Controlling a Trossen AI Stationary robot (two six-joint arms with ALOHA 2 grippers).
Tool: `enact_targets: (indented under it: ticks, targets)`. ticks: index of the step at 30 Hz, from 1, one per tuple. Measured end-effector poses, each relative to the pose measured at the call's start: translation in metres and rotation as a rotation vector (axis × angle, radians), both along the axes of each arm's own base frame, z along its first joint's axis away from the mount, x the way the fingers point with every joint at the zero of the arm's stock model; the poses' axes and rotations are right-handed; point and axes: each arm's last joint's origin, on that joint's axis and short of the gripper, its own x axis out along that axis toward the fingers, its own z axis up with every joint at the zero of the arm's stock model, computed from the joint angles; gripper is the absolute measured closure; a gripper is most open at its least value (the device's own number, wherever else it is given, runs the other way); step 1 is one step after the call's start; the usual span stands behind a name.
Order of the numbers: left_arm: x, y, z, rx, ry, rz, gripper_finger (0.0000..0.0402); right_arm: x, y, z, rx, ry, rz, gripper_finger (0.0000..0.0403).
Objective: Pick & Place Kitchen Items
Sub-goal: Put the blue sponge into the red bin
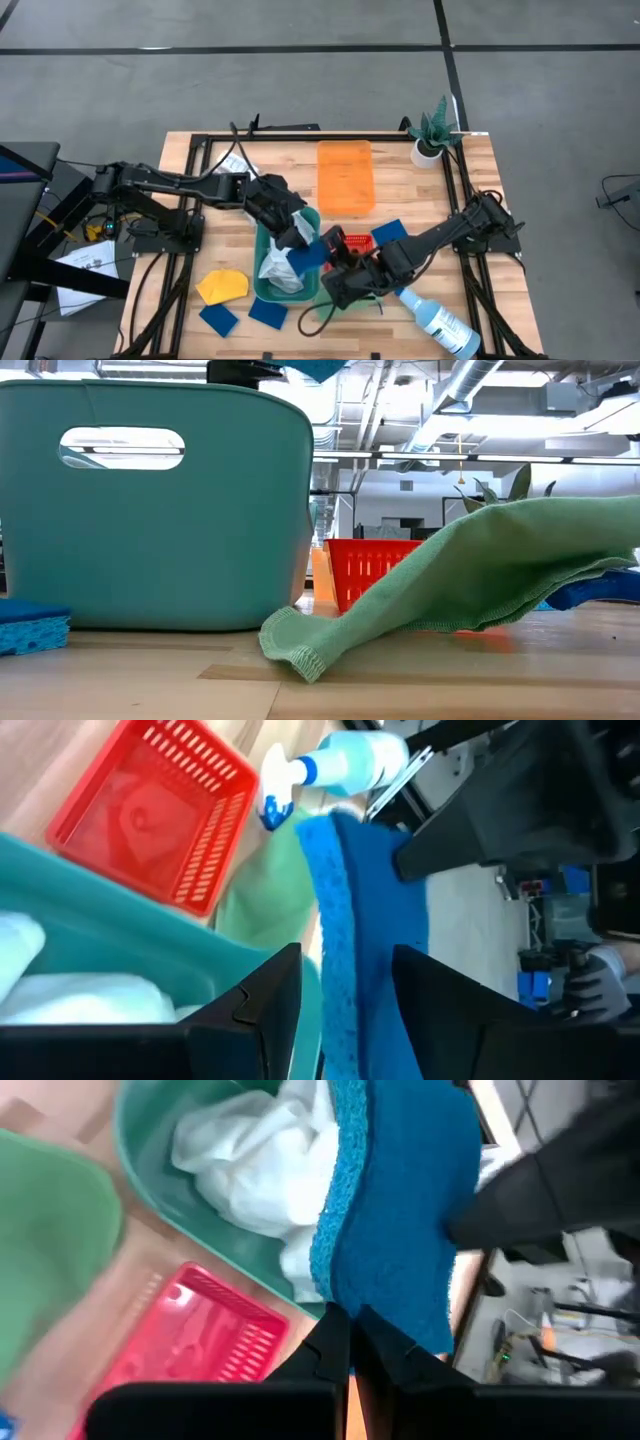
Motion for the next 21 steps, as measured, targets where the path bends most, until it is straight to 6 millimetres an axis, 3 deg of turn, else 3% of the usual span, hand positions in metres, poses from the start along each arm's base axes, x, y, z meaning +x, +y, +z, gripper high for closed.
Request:
enact_targets:
  ticks: [12,15,21]
  targets:
    - [-0.0003,0.0004,-0.0005,0.013,0.002,0.004,0.0258,0.0036,-0.0072,0.0002,0.002,-0.009,-0.028,0.0403]
    - [-0.0003,0.0004,-0.0004,0.013,0.001,0.003,0.0286,0.0038,-0.0069,0.0004,0.004,-0.012,-0.028,0.0403]
    - [-0.0002,0.0004,-0.0003,0.025,-0.007,-0.006,0.0385,0.0042,-0.0063,0.0006,0.023,-0.027,-0.046,0.0403]
